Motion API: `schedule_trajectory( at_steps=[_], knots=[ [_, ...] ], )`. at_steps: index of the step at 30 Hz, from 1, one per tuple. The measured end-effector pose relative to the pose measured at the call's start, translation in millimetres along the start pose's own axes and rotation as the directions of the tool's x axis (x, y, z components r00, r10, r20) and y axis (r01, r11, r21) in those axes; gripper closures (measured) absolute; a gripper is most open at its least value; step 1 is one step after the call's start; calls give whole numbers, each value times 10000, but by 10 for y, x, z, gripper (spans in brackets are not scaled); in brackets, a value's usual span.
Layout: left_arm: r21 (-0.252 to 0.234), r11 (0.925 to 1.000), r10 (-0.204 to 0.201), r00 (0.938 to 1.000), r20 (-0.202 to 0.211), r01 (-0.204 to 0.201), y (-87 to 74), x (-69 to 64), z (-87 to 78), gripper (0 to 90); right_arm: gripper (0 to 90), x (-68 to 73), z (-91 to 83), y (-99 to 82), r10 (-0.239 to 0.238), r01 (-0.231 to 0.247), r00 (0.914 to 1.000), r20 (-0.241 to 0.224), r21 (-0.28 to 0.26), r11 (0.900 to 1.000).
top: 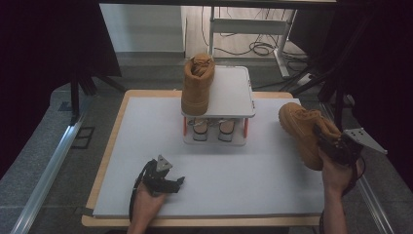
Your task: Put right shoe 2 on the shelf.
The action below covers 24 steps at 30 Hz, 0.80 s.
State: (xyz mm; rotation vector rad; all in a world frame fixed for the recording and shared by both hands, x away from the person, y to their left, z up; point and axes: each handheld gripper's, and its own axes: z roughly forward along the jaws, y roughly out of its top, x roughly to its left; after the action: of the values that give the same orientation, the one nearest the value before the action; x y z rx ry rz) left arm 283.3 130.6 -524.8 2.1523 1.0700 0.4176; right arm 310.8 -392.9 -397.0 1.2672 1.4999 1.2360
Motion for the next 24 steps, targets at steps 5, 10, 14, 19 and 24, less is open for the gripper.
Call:
schedule_trajectory(
  at_steps=[5,10,14,19,24],
  knots=[
    [4,10000,5,10000,-1,-5,0,0,0,131,526,68,4,69,-57,56,9999,-90,-96,9999],
    [16,10000,38,10000,2,-38,1,4,-1,131,526,142,13,143,-228,224,9995,-223,-187,9996],
    [12,10000,36,10000,4,-36,1,4,0,131,528,196,26,210,-283,275,9991,-319,-272,9993],
    [30,10000,40,10000,17,-41,2,5,-1,131,531,254,47,278,-367,354,9987,-367,-345,9988],
    [33,10000,35,10000,15,-35,2,5,-1,132,533,289,58,333,-361,339,9981,-490,-437,9985]
  ],
)
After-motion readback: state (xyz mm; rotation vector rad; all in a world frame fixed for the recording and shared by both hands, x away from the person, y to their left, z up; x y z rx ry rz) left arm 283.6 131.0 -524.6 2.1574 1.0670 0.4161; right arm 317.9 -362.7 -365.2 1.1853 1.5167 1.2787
